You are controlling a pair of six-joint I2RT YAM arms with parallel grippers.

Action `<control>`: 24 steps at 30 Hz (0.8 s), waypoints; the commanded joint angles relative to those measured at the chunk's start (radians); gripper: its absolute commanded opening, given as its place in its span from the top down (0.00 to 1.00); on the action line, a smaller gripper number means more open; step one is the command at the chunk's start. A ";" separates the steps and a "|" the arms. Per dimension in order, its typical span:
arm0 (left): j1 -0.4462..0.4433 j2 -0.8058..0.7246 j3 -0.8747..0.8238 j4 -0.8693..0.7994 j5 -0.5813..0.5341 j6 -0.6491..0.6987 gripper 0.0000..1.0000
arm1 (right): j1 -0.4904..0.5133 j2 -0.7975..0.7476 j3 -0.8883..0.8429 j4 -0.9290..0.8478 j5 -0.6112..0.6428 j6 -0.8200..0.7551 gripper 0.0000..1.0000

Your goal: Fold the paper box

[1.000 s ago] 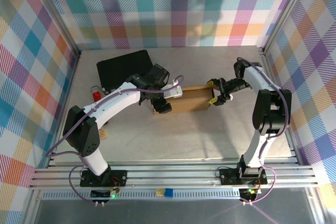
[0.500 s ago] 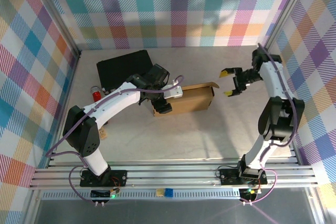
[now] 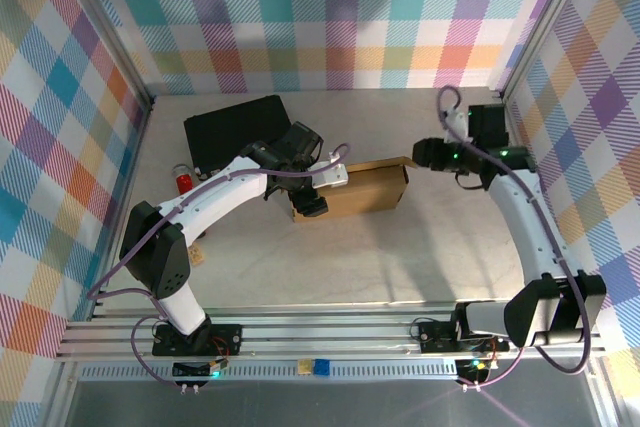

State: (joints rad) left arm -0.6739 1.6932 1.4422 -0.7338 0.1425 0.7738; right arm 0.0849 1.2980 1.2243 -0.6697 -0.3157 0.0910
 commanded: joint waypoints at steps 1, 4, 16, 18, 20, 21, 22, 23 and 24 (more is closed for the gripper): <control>-0.004 -0.020 -0.014 -0.033 0.038 -0.017 0.22 | -0.014 -0.019 -0.035 0.077 0.047 -0.334 0.59; -0.003 -0.018 -0.012 -0.031 0.038 -0.019 0.22 | -0.015 -0.025 -0.061 0.052 -0.059 -0.476 0.57; 0.007 -0.017 -0.010 -0.035 0.051 -0.021 0.22 | 0.002 0.100 0.033 -0.048 -0.166 -0.641 0.58; 0.007 -0.017 -0.011 -0.035 0.051 -0.021 0.22 | 0.007 0.111 0.048 -0.051 -0.168 -0.636 0.61; 0.007 -0.017 -0.011 -0.034 0.051 -0.021 0.22 | 0.010 0.120 0.054 -0.055 -0.161 -0.634 0.65; 0.008 -0.017 -0.010 -0.034 0.050 -0.021 0.22 | 0.016 0.122 0.054 -0.053 -0.158 -0.633 0.66; 0.008 -0.017 -0.009 -0.033 0.049 -0.021 0.22 | 0.018 0.124 0.054 -0.051 -0.157 -0.630 0.66; 0.008 -0.017 -0.010 -0.034 0.049 -0.021 0.22 | 0.021 0.127 0.056 -0.050 -0.157 -0.628 0.66; 0.010 -0.016 -0.010 -0.035 0.050 -0.021 0.22 | 0.025 0.129 0.056 -0.053 -0.158 -0.628 0.67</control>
State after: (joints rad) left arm -0.6708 1.6932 1.4422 -0.7330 0.1570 0.7559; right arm 0.0971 1.4132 1.2503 -0.7013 -0.4397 -0.5110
